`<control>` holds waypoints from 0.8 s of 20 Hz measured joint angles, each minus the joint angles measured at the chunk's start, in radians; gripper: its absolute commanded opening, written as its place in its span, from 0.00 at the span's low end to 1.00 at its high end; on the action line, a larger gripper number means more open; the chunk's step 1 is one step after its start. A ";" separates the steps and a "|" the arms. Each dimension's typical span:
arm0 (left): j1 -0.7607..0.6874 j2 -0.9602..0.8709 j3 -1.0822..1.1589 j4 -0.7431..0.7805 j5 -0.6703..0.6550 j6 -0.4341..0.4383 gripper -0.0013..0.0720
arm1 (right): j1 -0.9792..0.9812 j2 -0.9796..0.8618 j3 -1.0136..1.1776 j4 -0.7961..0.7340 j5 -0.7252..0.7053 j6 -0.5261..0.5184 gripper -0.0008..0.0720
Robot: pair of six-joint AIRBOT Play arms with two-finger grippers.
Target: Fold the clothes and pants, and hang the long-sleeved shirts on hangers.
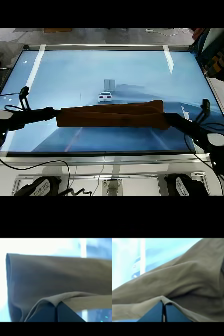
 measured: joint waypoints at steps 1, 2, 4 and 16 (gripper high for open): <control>-0.029 -0.022 -0.003 -0.003 0.048 -0.015 0.03 | 0.043 -0.065 0.020 0.001 -0.061 0.003 0.03; -0.052 -0.042 -0.005 -0.006 0.087 -0.029 0.03 | 0.080 -0.138 0.050 0.002 -0.121 0.007 0.03; -0.082 -0.084 -0.007 -0.017 0.157 -0.042 0.03 | 0.122 -0.280 0.130 0.002 -0.198 0.010 0.03; -0.130 -0.186 -0.009 -0.131 0.441 -0.063 0.23 | 0.167 -0.719 0.457 -0.023 -0.301 0.014 0.03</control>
